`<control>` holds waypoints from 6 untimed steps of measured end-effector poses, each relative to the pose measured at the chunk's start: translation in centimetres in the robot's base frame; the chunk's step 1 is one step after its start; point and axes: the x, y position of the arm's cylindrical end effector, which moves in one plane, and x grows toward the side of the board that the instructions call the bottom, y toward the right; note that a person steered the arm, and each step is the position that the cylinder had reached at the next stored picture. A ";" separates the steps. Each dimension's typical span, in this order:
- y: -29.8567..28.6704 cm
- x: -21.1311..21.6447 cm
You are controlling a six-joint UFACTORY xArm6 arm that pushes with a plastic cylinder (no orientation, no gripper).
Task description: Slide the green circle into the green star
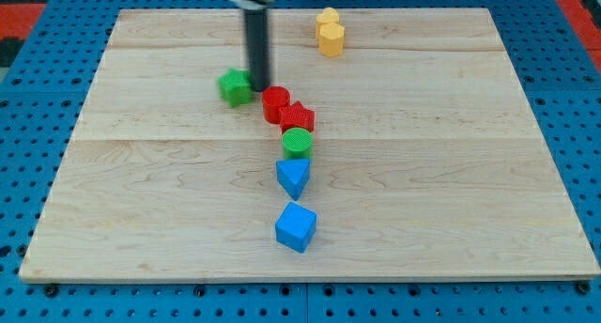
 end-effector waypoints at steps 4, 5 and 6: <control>21.2 4.5; 14.4 8.0; 11.2 9.3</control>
